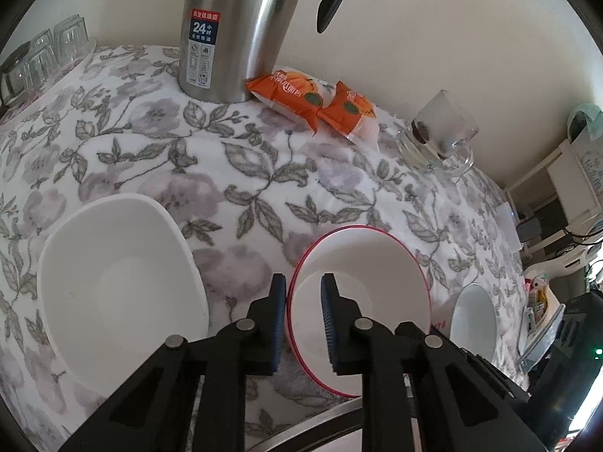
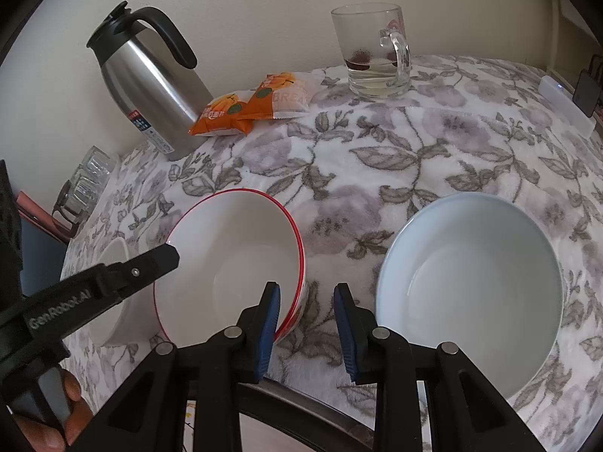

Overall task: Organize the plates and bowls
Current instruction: 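Close the left tool on the red-rimmed bowl rim while the right tool grips it too, then lift the red-rimmed bowl with both tools and carry it over the basin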

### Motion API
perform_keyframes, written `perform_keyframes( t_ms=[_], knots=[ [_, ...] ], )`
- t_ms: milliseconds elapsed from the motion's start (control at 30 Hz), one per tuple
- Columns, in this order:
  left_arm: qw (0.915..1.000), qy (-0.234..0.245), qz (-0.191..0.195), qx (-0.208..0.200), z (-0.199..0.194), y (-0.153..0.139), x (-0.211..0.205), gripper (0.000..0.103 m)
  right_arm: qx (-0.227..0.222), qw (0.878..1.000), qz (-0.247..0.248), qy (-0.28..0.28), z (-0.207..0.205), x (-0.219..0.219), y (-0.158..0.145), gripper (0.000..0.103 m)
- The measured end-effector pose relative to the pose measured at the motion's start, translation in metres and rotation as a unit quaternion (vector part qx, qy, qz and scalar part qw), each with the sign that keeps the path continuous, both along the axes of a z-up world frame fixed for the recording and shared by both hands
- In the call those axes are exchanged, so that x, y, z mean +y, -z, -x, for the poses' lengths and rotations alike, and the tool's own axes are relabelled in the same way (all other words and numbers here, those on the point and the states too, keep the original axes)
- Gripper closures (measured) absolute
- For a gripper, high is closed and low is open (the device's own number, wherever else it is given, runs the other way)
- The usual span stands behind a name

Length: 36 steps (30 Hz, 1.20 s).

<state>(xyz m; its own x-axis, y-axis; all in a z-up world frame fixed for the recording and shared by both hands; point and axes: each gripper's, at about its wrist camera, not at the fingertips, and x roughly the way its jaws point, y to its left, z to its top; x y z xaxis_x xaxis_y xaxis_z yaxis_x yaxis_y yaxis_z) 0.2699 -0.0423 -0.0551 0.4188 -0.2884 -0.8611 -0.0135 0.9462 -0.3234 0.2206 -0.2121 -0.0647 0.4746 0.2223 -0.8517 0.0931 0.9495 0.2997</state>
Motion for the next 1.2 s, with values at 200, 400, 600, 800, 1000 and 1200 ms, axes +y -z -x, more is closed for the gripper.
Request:
perform_keyframes(
  t_ms=[200, 400, 600, 800, 1000, 1200],
  knots=[
    [0.9997, 0.006, -0.025, -0.003, -0.001, 0.005, -0.005, 0.089, -0.005, 1.0, -0.003, -0.007, 0.0, 0.002, -0.001, 0.076],
    [0.9994, 0.009, -0.032, 0.005, -0.003, 0.012, -0.008, 0.089, -0.003, 1.0, -0.011, -0.016, -0.002, 0.007, 0.002, 0.079],
    [0.9998, 0.003, -0.018, 0.007, -0.004, 0.013, -0.005, 0.089, -0.002, 1.0, -0.013, -0.022, -0.003, 0.011, 0.004, 0.078],
    [0.9999, 0.001, -0.015, 0.005, -0.003, 0.012, -0.004, 0.089, -0.006, 1.0, -0.009, -0.024, -0.002, 0.012, 0.001, 0.078],
    [0.9999, 0.002, -0.01, -0.003, -0.002, 0.007, -0.004, 0.089, -0.017, 1.0, -0.002, -0.025, -0.002, 0.012, -0.004, 0.078],
    [0.9997, 0.0, -0.006, -0.023, -0.001, -0.004, -0.004, 0.089, -0.033, 0.999, 0.001, -0.022, 0.0, 0.012, -0.012, 0.078]
  ],
)
